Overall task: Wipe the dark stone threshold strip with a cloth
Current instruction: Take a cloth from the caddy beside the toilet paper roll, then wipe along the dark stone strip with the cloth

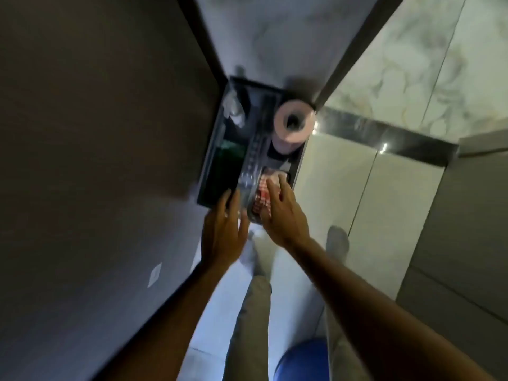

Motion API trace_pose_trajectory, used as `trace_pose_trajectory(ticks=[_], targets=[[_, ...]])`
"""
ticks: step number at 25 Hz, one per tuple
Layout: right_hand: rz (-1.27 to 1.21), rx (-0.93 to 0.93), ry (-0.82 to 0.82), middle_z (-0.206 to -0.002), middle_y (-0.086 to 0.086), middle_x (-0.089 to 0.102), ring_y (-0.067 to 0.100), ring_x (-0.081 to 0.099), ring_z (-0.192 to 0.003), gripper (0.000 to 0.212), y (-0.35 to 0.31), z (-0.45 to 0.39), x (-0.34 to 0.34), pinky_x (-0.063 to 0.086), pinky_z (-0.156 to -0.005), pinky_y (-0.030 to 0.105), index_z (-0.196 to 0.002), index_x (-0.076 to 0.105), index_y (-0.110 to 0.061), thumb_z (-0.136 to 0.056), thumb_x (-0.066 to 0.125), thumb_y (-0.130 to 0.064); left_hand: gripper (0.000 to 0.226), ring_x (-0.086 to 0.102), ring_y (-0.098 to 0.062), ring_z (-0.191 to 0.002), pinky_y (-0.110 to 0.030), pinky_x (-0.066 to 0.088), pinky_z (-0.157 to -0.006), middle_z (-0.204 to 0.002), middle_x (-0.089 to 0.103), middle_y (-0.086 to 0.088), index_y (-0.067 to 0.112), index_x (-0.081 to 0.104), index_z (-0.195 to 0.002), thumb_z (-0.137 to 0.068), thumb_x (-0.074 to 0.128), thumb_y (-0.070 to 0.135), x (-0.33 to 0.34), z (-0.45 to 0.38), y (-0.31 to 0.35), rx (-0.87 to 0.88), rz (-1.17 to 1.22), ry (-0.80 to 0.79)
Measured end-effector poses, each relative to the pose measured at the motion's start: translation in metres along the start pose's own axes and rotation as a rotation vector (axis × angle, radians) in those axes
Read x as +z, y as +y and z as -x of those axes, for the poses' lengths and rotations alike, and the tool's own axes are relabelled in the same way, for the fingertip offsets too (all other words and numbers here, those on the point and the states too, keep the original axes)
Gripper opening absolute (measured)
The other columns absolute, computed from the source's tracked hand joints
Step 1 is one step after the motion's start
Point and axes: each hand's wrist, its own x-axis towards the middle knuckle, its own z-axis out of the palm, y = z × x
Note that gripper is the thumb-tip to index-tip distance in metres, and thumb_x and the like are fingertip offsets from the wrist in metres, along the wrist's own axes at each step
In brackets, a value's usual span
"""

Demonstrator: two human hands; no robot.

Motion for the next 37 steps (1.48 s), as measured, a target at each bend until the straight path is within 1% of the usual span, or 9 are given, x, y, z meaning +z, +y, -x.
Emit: trace_pose_trajectory(ticks=[4, 7, 10, 17, 24, 29, 31, 33, 37], targets=[[0.015, 0.177, 0.033, -0.176, 0.017, 0.035, 0.034, 0.045, -0.159, 0.061, 0.038, -0.072, 0.089, 0.046, -0.13, 0.046, -0.167, 0.039, -0.012, -0.114, 0.057, -0.033, 0.061, 0.05, -0.045, -0.152, -0.057, 0.047, -0.122, -0.168, 0.046, -0.026, 0.005, 0.046, -0.164, -0.112, 0.041, 0.038, 0.05, -0.114, -0.017, 0.16, -0.098, 0.219], [-0.045, 0.319, 0.034, -0.186, 0.021, 0.008, 0.04, 0.02, -0.173, 0.089, 0.066, -0.087, 0.134, 0.034, -0.139, 0.051, -0.179, 0.007, -0.012, -0.112, 0.053, -0.05, 0.069, 0.022, -0.042, -0.168, -0.061, 0.021, -0.137, -0.18, 0.024, -0.022, 0.012, 0.028, -0.172, -0.113, 0.036, 0.045, 0.082, -0.156, -0.014, 0.296, -0.268, 0.158], [0.083, 0.333, 0.061, -0.187, 0.022, -0.007, 0.043, 0.0, -0.176, 0.096, 0.082, -0.098, 0.159, 0.035, -0.139, 0.051, -0.178, -0.002, -0.009, -0.114, 0.059, -0.044, 0.068, 0.006, -0.036, -0.171, -0.05, -0.001, -0.138, -0.185, 0.008, -0.015, 0.02, 0.015, -0.176, -0.116, 0.025, 0.052, 0.102, -0.179, -0.021, 0.251, -0.395, 0.053], [0.118, 0.324, 0.033, -0.18, 0.025, 0.026, 0.044, 0.036, -0.164, 0.095, 0.08, -0.103, 0.145, 0.057, -0.12, 0.054, -0.175, 0.021, -0.006, -0.103, 0.08, -0.026, 0.073, 0.005, -0.04, -0.171, -0.058, 0.001, -0.139, -0.184, 0.007, -0.017, 0.017, 0.01, -0.176, -0.113, 0.028, 0.051, 0.1, -0.182, -0.021, 0.332, -0.426, 0.115], [-0.282, 0.358, 0.066, -0.15, 0.013, 0.066, 0.027, 0.067, -0.131, 0.053, 0.019, -0.014, 0.021, 0.055, -0.111, 0.033, -0.154, 0.057, -0.011, -0.105, 0.074, -0.018, 0.075, 0.012, -0.04, -0.17, -0.065, 0.017, -0.137, -0.183, 0.01, -0.02, 0.015, 0.007, -0.176, -0.113, 0.026, 0.052, 0.03, -0.119, 0.007, 0.363, -0.422, 0.137], [-0.457, 0.399, 0.169, -0.12, 0.022, 0.071, 0.021, 0.07, -0.088, 0.031, 0.029, 0.058, -0.128, 0.066, -0.088, 0.053, -0.142, 0.062, -0.008, -0.111, 0.062, -0.011, 0.073, 0.018, -0.039, -0.169, -0.062, 0.021, -0.137, -0.181, 0.018, -0.02, 0.01, 0.02, -0.174, -0.113, 0.047, 0.04, -0.024, -0.043, 0.103, 0.478, -0.373, 0.088], [-0.485, 0.431, 0.237, -0.115, 0.02, 0.072, 0.026, 0.074, -0.092, 0.028, 0.052, 0.058, -0.187, 0.067, -0.089, 0.06, -0.139, 0.063, -0.01, -0.112, 0.061, -0.013, 0.074, 0.017, -0.038, -0.169, -0.062, 0.025, -0.136, -0.181, 0.017, -0.02, 0.012, 0.019, -0.174, -0.111, 0.046, 0.04, -0.024, -0.035, 0.155, 0.548, -0.35, 0.037], [-0.426, 0.449, 0.281, -0.134, 0.016, 0.071, 0.032, 0.076, -0.116, 0.038, 0.084, 0.048, -0.233, 0.067, -0.103, 0.056, -0.147, 0.061, -0.011, -0.11, 0.066, -0.017, 0.072, 0.026, -0.039, -0.166, -0.065, 0.033, -0.132, -0.179, 0.026, -0.02, 0.012, 0.026, -0.172, -0.108, 0.045, 0.039, -0.009, -0.04, 0.202, 0.613, -0.301, 0.002], [-0.397, 0.478, 0.245, -0.155, 0.013, 0.064, 0.036, 0.069, -0.137, 0.053, 0.179, -0.01, -0.282, 0.061, -0.117, 0.053, -0.159, 0.054, -0.013, -0.109, 0.069, -0.02, 0.068, 0.046, -0.043, -0.156, -0.063, 0.029, -0.131, -0.169, 0.047, -0.022, 0.008, 0.047, -0.164, -0.106, 0.044, 0.042, 0.078, -0.086, 0.271, 0.507, -0.288, -0.04]])
